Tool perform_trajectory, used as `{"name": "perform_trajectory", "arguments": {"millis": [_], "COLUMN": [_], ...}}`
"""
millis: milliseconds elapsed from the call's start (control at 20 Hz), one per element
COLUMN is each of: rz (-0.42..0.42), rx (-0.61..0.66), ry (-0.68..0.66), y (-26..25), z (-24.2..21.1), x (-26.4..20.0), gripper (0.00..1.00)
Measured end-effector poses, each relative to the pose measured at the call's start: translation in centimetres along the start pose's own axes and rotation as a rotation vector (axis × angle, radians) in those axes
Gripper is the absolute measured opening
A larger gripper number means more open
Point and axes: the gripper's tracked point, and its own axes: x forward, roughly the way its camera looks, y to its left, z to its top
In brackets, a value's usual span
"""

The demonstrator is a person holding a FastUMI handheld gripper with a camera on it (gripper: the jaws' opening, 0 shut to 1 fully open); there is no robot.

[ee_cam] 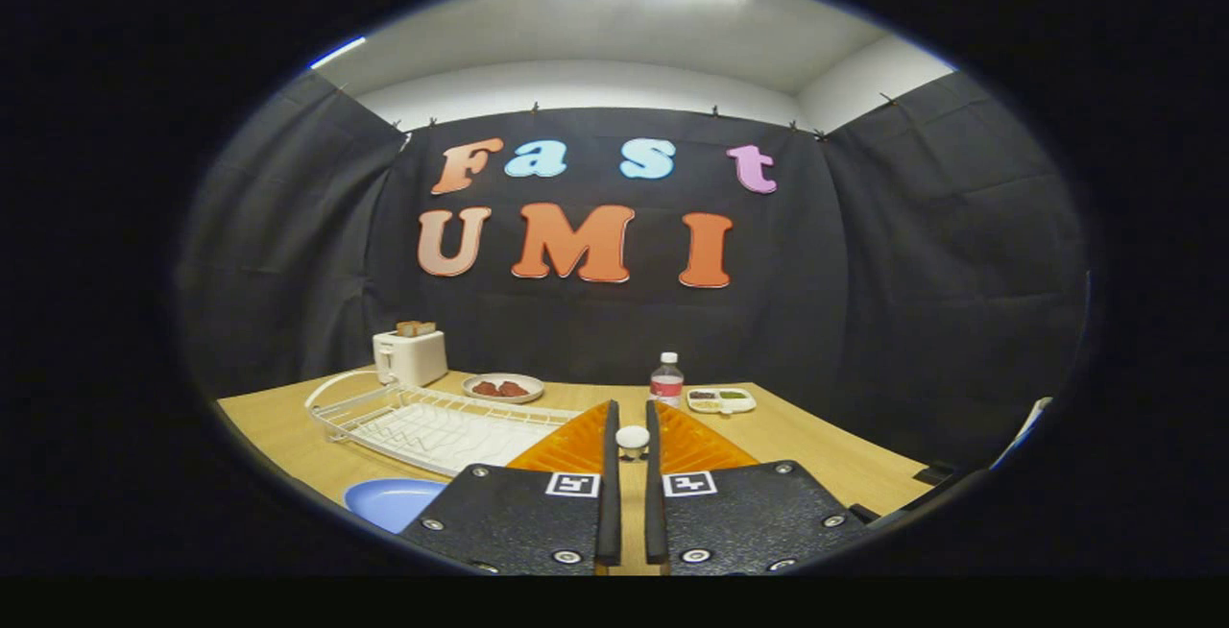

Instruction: Take the plate from the dish rack, then take the spoon from the basket and place it into the plate.

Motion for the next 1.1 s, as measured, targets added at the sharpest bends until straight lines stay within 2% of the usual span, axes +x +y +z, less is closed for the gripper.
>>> {"name": "perform_trajectory", "arguments": {"millis": [300,700,950,1100], "rz": [0.131,0.266,0.34,0.35], "rx": [0.034,0.059,0.068,0.062], "ry": [0.007,0.044,0.102,0.134], "y": [6.0,12.6,15.9,16.3], "z": [-0.4,-3.6,-7.0,-8.6], "x": [-3.0,-5.3,-5.6,-5.5], "gripper": [0.09,0.09,0.1,0.1]}}
